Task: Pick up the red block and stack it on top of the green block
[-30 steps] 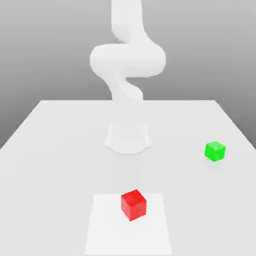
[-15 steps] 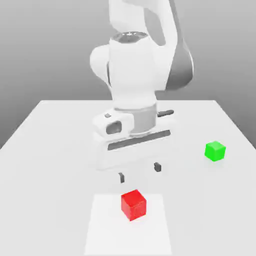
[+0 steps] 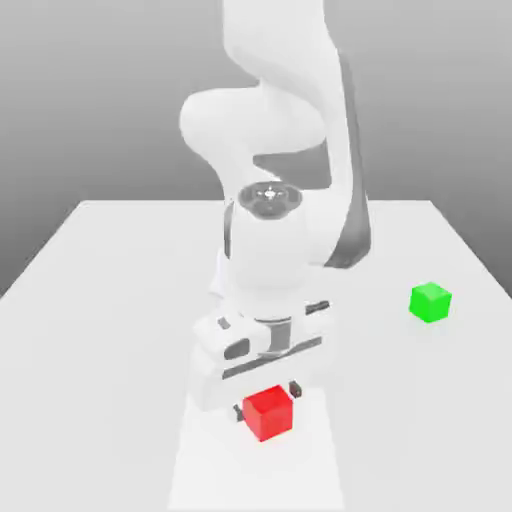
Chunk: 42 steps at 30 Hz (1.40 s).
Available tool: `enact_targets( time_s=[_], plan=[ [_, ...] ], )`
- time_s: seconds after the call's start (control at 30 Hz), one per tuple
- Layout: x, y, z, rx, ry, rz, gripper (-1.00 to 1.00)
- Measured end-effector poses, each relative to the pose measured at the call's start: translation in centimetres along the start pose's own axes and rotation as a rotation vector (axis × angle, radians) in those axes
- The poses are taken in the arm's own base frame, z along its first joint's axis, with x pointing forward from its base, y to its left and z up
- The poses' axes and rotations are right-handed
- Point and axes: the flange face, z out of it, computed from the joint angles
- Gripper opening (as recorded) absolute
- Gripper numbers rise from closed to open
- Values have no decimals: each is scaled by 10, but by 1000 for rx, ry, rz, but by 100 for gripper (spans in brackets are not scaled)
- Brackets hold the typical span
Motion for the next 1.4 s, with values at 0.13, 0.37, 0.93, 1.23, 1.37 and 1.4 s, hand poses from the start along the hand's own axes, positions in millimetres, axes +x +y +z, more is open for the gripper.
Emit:
enact_targets(
  time_s=[0.13, 0.37, 0.93, 1.23, 1.37, 1.4],
  plan=[
    [0, 0, 0, -1, -1, 0, -100],
    [5, -1, -25, 1, 7, -4, -100],
    [-123, -155, -79, 33, -28, -810, -100],
    [-287, -216, -96, 21, -20, -1594, -100],
    [-352, -220, -87, 4, -6, -1900, -100],
    [-357, -220, -79, 2, -5, -1923, -100]
  ],
)
